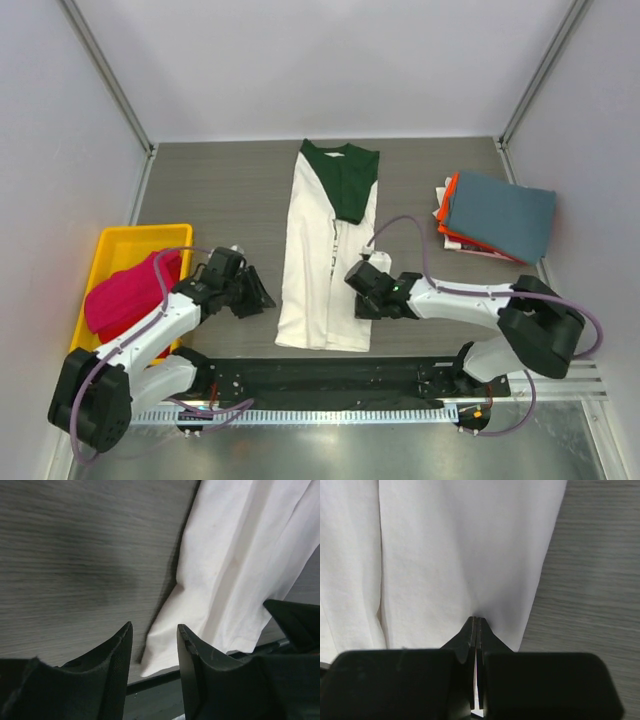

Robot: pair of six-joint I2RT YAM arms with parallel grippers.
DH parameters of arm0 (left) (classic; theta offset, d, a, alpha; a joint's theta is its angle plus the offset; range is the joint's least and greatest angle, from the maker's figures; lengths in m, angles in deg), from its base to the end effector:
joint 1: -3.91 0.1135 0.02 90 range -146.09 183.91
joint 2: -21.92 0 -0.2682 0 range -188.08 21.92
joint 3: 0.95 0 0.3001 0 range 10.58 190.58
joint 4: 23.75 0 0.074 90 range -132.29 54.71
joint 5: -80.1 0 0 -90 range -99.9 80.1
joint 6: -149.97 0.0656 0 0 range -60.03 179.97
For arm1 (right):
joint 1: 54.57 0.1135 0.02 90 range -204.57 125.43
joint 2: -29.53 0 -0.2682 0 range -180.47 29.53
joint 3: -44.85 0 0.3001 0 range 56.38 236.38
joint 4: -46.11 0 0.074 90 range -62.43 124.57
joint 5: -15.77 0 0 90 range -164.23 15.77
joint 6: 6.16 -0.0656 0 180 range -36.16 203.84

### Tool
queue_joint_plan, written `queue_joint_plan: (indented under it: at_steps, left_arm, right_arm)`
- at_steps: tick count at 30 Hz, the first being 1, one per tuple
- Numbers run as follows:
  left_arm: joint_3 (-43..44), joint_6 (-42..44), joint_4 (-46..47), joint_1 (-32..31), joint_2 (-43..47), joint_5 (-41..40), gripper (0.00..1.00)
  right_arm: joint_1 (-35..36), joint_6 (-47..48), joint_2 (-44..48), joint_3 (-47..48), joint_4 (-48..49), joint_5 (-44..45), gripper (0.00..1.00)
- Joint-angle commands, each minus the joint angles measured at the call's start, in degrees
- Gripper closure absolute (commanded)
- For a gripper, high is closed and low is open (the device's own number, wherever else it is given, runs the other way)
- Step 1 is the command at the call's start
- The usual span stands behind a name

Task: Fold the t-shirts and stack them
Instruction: Fold the tshirt

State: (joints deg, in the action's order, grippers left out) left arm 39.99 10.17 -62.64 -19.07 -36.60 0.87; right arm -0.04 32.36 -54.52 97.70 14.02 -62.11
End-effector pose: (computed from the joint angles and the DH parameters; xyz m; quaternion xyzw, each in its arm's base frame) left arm 0.2185 -0.1060 0.1362 -0.1947 0.9336 -0.2427 0.1779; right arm 0.1917 0.2453 0.1014 -0.0014 0.9678 0.1216 0.2203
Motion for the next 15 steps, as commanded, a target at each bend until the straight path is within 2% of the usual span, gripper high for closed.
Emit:
queue_joint_plan:
  at_steps: [1,6,11,15]
  left_arm:
    - [-2.4,-4.2,6.0,-4.3,0.3,2.6,0.58]
    - [-3.0,-9.5,9.5,-14.2,-0.1,-0.4,0.54]
    - [-3.4,-13.6,11.2,-18.8,0.4,-3.5,0.44]
    - [-3.6,-14.7,11.7,-20.5,-0.4,-4.3,0.44]
  right_arm:
    - [-1.4,-1.2,5.5,-6.6,-8.7,3.9,0.99]
    - [-1.4,-0.4,13.1,-9.2,-9.6,1.4,0.97]
    - [-1.3,1.6,17.0,-5.3,-9.9,0.2,0.84]
    - [-0.6,1.8,18.6,-2.4,-7.3,-2.9,0.83]
